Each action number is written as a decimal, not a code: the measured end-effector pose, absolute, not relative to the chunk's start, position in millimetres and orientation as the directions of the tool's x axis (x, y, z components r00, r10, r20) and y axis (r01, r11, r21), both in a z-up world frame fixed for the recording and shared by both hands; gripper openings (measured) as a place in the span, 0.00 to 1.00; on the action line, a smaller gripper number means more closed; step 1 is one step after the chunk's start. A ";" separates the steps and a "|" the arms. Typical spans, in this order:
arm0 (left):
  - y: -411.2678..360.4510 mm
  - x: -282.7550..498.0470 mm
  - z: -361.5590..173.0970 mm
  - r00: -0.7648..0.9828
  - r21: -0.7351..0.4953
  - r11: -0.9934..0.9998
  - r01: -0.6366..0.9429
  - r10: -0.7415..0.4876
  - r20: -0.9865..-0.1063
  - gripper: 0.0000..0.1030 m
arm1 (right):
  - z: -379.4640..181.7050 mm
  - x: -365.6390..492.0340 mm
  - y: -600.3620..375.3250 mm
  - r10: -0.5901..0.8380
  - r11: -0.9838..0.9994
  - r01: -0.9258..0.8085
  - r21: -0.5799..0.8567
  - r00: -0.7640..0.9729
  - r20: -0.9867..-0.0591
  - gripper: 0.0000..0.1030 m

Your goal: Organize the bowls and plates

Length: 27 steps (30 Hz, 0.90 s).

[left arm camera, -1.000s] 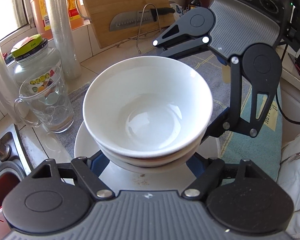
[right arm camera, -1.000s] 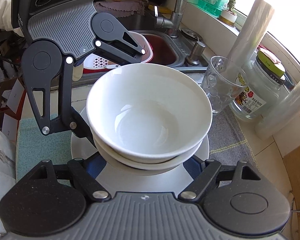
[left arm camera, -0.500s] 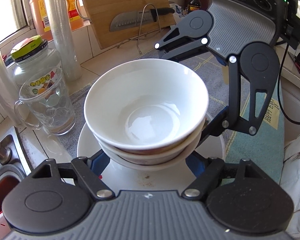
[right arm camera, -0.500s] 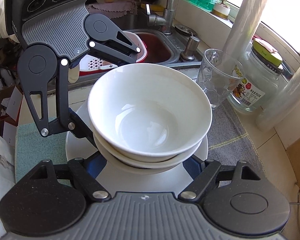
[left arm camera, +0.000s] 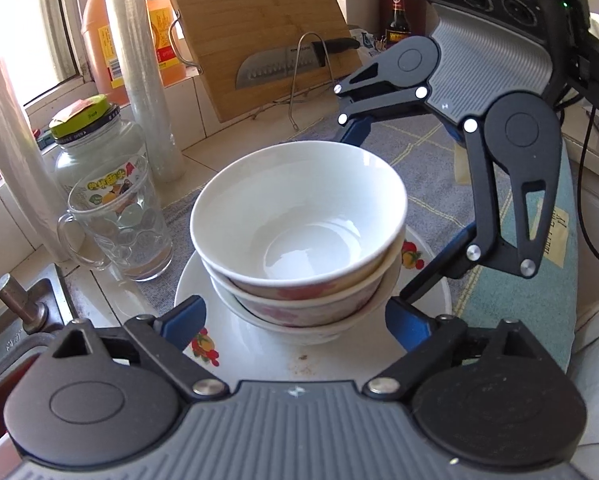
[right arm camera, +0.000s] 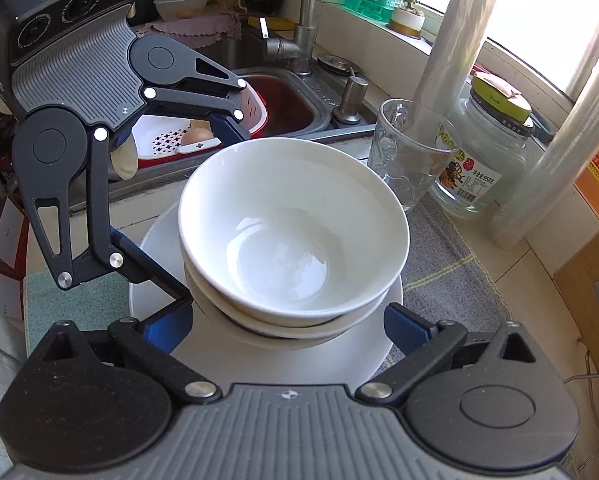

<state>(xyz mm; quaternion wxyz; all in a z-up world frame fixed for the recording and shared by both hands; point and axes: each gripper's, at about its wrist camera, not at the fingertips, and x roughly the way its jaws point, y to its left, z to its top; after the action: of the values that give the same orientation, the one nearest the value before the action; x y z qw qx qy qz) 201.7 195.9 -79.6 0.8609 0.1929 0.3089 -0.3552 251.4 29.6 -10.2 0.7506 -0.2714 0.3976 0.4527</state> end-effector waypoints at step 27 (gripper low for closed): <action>140.8 76.0 -15.0 0.810 -0.038 0.999 0.022 -0.040 -0.585 0.99 | 53.6 152.3 -60.5 0.174 0.972 -0.231 0.035 0.616 -0.768 1.00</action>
<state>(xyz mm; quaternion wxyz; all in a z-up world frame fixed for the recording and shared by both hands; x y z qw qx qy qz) 76.0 140.8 -15.0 0.9513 -0.0146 0.3076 -0.0164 152.3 -60.5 53.6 0.8982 -0.0337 0.4236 0.1127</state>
